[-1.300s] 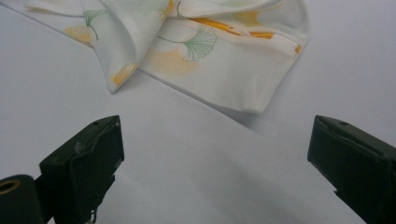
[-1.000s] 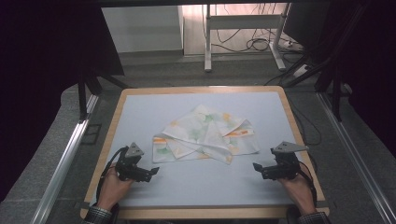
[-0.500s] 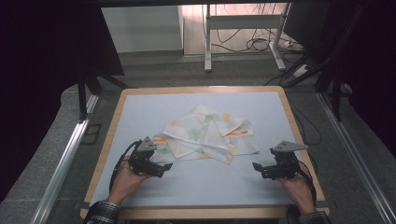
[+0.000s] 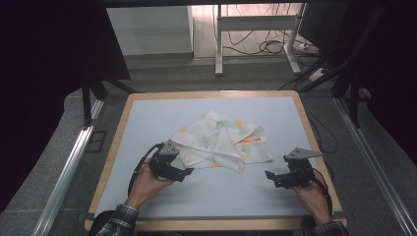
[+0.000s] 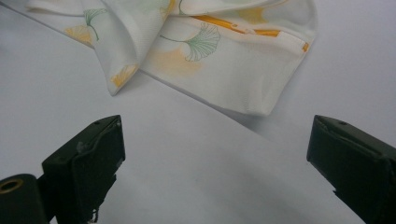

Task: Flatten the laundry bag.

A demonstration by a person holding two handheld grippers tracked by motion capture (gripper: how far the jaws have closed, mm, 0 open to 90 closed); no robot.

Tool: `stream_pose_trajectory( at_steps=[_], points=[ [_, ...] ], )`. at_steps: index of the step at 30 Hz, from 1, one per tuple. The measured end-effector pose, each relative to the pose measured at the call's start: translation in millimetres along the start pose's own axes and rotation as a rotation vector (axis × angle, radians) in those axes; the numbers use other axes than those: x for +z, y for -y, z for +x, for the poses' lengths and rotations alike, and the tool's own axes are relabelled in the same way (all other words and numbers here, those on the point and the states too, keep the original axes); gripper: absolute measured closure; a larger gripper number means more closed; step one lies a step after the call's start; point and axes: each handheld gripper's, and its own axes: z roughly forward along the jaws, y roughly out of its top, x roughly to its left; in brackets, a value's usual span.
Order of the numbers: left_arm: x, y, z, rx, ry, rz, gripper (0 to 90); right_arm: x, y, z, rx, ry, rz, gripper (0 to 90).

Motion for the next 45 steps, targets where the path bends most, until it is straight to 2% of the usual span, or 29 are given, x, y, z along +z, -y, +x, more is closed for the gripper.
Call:
stream_pose_trajectory(
  at_steps=[3,8,10,18,21,24,28,29,30,32,35,39,40,41,44,45],
  points=[
    [1.5,-2.7,-1.5,0.014,-0.005,-0.006,17.6,0.5,-0.2,0.3,-0.004,-0.002,-0.001,4.6],
    [7.7,-10.9,-2.7,0.021,0.030,-0.020,21.0,0.9,-0.9,1.6,-0.011,-0.004,-0.001,5.1],
    [11.9,-17.6,-3.7,0.033,0.056,-0.023,23.2,1.0,-1.0,1.8,-0.012,-0.003,0.000,5.1],
    [22.0,-35.4,-7.8,0.064,0.084,-0.050,30.6,1.8,-0.4,1.4,-0.015,0.006,0.011,5.1],
    [27.8,-41.1,-10.0,0.085,0.088,-0.055,31.0,2.3,-0.2,1.6,-0.016,0.010,0.017,5.1],
    [39.2,-53.7,-14.3,0.108,0.112,-0.057,30.9,2.9,0.3,1.3,-0.018,0.018,0.028,5.2],
    [51.4,-64.5,-19.7,0.126,0.115,-0.055,30.5,2.9,0.5,1.1,-0.013,0.019,0.028,5.2],
    [60.1,-69.6,-23.4,0.145,0.111,-0.041,28.7,3.0,0.6,0.9,-0.011,0.020,0.029,5.2],
    [60.1,-69.6,-23.4,0.145,0.111,-0.041,27.5,3.1,0.7,1.0,-0.010,0.020,0.031,5.2],
    [74.6,-75.8,-29.3,0.163,0.125,-0.015,20.9,3.1,0.8,0.8,-0.011,0.021,0.033,5.2],
    [87.8,-80.8,-32.4,0.175,0.111,0.010,16.6,3.4,0.9,0.8,-0.010,0.021,0.037,5.2],
    [101.9,-86.4,-33.8,0.192,0.062,0.028,12.4,3.7,1.0,0.6,-0.010,0.020,0.038,5.2],
    [101.9,-86.4,-33.8,0.192,0.062,0.028,12.1,3.7,1.0,0.6,-0.010,0.020,0.038,5.2],
    [109.4,-88.5,-33.4,0.205,0.032,0.043,11.1,3.7,1.0,0.7,-0.010,0.019,0.038,5.2],
    [115.8,-88.9,-33.6,0.208,0.009,0.053,10.5,3.8,1.0,0.9,-0.009,0.018,0.039,5.2],
    [121.1,-88.2,-33.7,0.225,-0.013,0.070,10.1,3.8,0.9,1.1,-0.006,0.016,0.040,5.2]
  ],
)
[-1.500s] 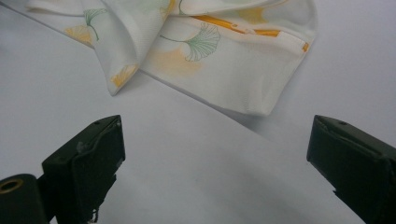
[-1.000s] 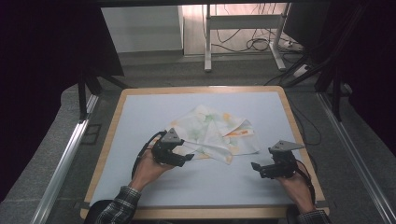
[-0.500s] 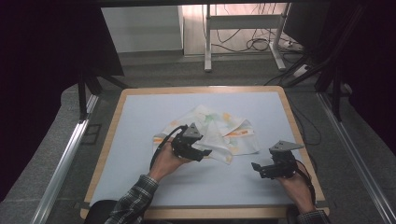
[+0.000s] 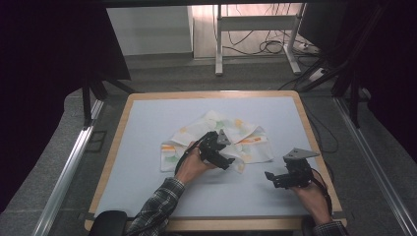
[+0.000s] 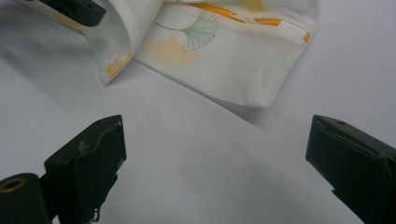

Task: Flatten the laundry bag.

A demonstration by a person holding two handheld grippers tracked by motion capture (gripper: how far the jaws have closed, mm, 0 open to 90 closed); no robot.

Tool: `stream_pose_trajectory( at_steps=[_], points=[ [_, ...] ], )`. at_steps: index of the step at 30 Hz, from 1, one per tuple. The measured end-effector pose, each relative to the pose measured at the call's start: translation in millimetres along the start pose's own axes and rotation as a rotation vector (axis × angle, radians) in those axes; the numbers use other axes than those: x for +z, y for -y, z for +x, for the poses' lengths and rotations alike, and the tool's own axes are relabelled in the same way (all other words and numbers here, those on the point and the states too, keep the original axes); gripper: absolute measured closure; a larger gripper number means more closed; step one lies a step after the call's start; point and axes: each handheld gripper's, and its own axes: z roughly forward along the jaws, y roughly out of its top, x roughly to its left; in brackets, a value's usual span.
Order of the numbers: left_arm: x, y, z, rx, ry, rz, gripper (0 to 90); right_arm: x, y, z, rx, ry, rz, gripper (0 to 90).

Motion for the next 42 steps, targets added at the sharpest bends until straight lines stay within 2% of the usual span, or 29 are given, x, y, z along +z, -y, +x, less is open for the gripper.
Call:
stream_pose_trajectory(
  at_steps=[1,4,5,6,7,8,9,10,11,13,14,15,18,20,25,29,31,35,36,38,40,42],
  points=[
    [0.0,0.0,0.0,0.000,0.000,0.000,10.1,0.2,0.0,-0.1,-0.003,0.000,-0.001,5.2],
    [7.0,3.7,-1.6,0.023,-0.051,0.021,12.6,0.5,0.1,-0.2,-0.004,0.000,0.000,5.2],
    [7.0,3.7,-1.6,0.023,-0.051,0.021,17.1,0.6,0.1,-0.2,-0.004,0.001,0.001,5.3],
    [6.4,5.5,-0.6,0.021,-0.075,0.013,22.8,0.7,0.1,-0.1,-0.004,0.001,0.001,5.3],
    [6.4,5.5,-0.6,0.021,-0.075,0.013,30.9,0.7,0.1,-0.1,-0.004,0.001,0.001,5.3],
    [4.3,6.2,1.0,0.019,-0.061,0.006,30.9,0.7,0.1,-0.1,-0.004,0.001,0.001,5.3],
    [0.6,6.0,4.2,0.006,-0.046,0.003,48.8,0.8,0.1,-0.1,-0.005,0.000,0.002,5.3],
    [-2.3,5.7,6.1,0.003,-0.044,0.000,55.7,0.8,0.0,0.0,-0.005,0.000,0.002,5.3],
    [-6.6,5.4,9.3,-0.002,-0.023,-0.013,66.9,0.9,0.0,0.0,-0.005,-0.001,0.002,5.4],
    [-13.4,4.9,13.7,-0.029,-0.016,-0.035,81.8,1.5,0.0,0.2,-0.010,-0.003,0.007,5.5],
    [-13.4,4.9,13.7,-0.029,-0.016,-0.035,86.5,1.5,0.0,0.2,-0.010,-0.003,0.007,5.5],
    [-20.5,4.5,20.0,-0.051,0.000,-0.053,86.5,1.8,-0.1,0.6,-0.011,-0.005,0.007,5.5],
    [-32.8,4.3,29.7,-0.077,0.007,-0.070,88.3,3.5,-0.6,2.6,-0.009,-0.009,0.016,5.5],
    [-41.8,5.1,35.9,-0.109,0.012,-0.092,88.5,5.0,-0.7,3.6,-0.003,-0.006,0.025,5.4],
    [-62.1,10.2,49.7,-0.140,-0.007,-0.109,88.1,13.8,-1.1,5.0,0.034,-0.010,0.056,2.3],
    [-76.6,19.2,59.6,-0.163,-0.039,-0.114,87.9,17.7,-6.1,4.7,0.066,-0.010,0.047,2.7],
    [-81.6,24.1,63.6,-0.174,-0.051,-0.110,87.8,19.3,-9.6,3.6,0.063,0.001,0.053,8.9],
    [-92.6,38.3,74.3,-0.203,-0.076,-0.104,87.8,20.5,-17.4,-3.4,0.070,0.053,0.046,32.0],
    [-95.6,42.7,77.7,-0.214,-0.081,-0.105,87.8,20.8,-19.0,-4.8,0.071,0.067,0.049,35.5],
    [-99.9,48.8,81.6,-0.229,-0.089,-0.107,87.9,24.1,-22.6,-9.1,0.073,0.097,0.061,44.6],
    [-104.9,56.3,86.5,-0.243,-0.098,-0.109,87.9,29.7,-24.3,-12.7,0.061,0.101,0.082,50.2],
    [-109.9,64.5,91.1,-0.260,-0.103,-0.115,87.9,36.2,-25.5,-14.2,0.039,0.143,0.123,55.5]
  ],
)
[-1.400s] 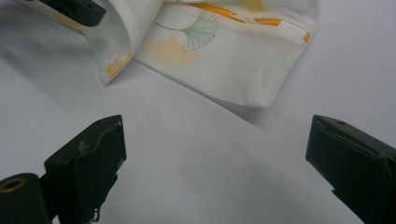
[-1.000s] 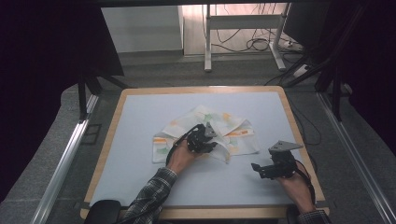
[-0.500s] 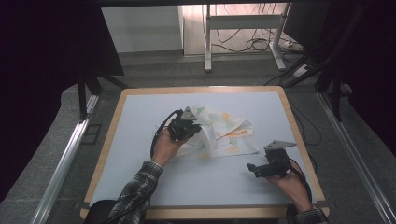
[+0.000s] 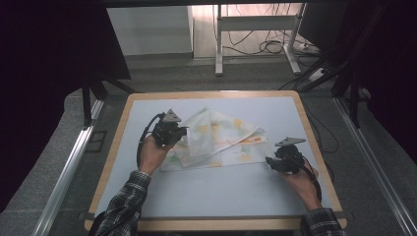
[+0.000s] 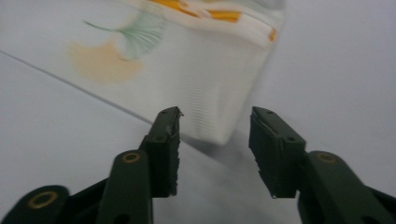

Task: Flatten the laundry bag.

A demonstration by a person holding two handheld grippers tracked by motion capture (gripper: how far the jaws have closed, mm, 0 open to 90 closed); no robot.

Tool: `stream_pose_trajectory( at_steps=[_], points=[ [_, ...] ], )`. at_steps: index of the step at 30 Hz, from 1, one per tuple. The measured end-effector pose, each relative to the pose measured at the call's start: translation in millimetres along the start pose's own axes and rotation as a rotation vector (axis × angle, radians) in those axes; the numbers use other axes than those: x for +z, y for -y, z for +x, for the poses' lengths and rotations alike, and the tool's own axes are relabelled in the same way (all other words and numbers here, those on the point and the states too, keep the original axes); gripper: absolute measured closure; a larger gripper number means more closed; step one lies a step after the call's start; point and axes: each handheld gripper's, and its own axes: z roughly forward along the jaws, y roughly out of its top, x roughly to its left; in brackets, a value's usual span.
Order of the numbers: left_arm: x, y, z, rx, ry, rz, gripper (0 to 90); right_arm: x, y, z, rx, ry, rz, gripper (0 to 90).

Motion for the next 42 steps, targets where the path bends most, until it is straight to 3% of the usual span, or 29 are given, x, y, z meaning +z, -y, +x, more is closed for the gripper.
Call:
stream_pose_trajectory(
  at_steps=[3,6,10,16,18,20,24,27,29,32,42],
  points=[
    [-7.6,9.6,9.8,-0.028,-0.013,-0.009,88.1,7.4,-2.9,-3.0,-0.005,0.007,0.029,68.5],
    [-17.3,21.4,21.4,-0.058,-0.031,-0.021,88.2,10.0,-6.5,-5.1,-0.003,-0.036,0.035,87.5],
    [-27.7,33.7,33.3,-0.103,-0.047,-0.047,88.2,7.3,-8.3,0.2,-0.017,-0.043,0.067,88.6],
    [-45.0,56.3,56.8,-0.197,-0.068,-0.087,88.2,-14.1,6.9,12.6,-0.036,-0.097,0.093,88.3],
    [-48.6,62.2,63.8,-0.229,-0.077,-0.098,88.2,-19.3,13.3,16.1,-0.048,-0.115,0.100,87.4],
    [-47.9,67.3,66.6,-0.242,-0.072,-0.097,88.2,-22.7,16.4,18.0,-0.053,-0.129,0.085,80.4],
    [-41.9,70.4,64.4,-0.221,-0.072,-0.061,88.1,-30.2,7.2,13.8,-0.013,-0.157,0.014,57.8],
    [-40.0,70.6,63.8,-0.214,-0.067,-0.054,88.0,-30.2,-2.0,13.1,0.008,-0.228,-0.040,51.3],
    [-39.5,71.6,64.2,-0.212,-0.066,-0.050,87.9,-27.3,-6.6,18.6,-0.022,-0.256,-0.063,48.8],
    [-39.9,73.5,65.6,-0.215,-0.062,-0.047,87.8,-22.4,-13.1,29.5,-0.072,-0.262,-0.077,45.7],
    [-39.6,75.3,65.9,-0.202,-0.047,-0.040,87.7,11.2,-46.0,89.7,-0.222,-0.394,-0.085,38.4]
  ],
)
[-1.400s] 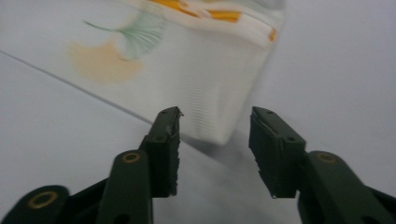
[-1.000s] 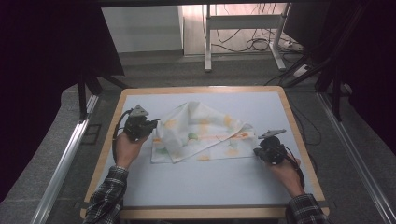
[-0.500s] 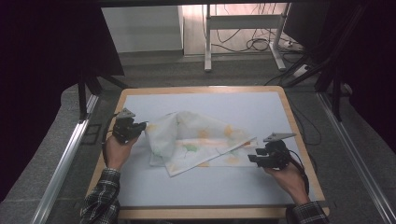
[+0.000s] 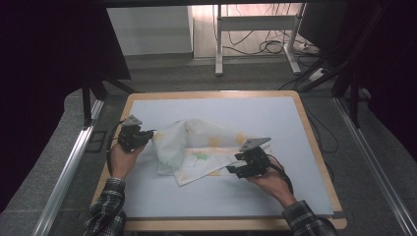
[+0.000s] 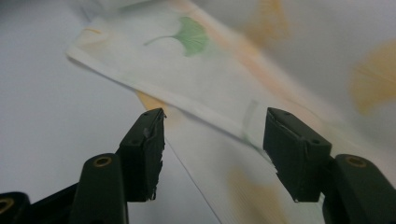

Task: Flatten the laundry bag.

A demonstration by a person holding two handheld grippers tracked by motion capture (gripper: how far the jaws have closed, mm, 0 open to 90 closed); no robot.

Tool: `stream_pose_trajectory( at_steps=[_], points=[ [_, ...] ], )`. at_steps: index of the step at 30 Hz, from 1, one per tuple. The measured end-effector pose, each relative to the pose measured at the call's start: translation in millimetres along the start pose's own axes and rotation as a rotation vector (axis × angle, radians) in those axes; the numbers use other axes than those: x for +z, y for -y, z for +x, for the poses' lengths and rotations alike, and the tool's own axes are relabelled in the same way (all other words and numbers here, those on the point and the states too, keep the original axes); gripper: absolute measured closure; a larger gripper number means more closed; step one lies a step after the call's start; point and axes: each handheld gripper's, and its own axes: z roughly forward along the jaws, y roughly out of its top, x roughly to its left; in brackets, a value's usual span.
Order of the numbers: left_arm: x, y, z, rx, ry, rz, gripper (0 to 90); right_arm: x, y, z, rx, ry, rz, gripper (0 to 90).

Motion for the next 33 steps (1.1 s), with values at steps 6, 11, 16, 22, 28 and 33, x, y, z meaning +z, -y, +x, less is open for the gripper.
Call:
stream_pose_trajectory(
  at_steps=[6,11,16,22,28,33],
  points=[
    [0.8,0.2,-1.0,0.006,0.000,0.005,87.8,35.1,-19.0,21.1,-0.066,-0.047,0.024,38.0],
    [0.8,0.3,-1.4,0.009,0.002,0.008,87.8,62.8,-27.7,27.7,-0.105,-0.056,0.060,35.8],
    [3.1,-0.7,-2.5,0.011,0.001,0.014,87.8,76.6,-26.6,27.1,-0.159,-0.020,0.085,57.8],
    [5.0,-3.1,-4.8,0.029,-0.003,0.022,87.9,75.2,-31.9,22.1,-0.125,-0.016,0.118,88.2],
    [2.0,-7.2,-2.9,0.023,-0.007,0.003,87.9,50.9,-40.8,13.4,-0.121,0.035,0.064,88.3],
    [7.1,-12.6,1.1,0.026,-0.020,0.013,87.9,16.5,-48.0,-20.7,-0.023,0.082,-0.014,88.3]
  ],
)
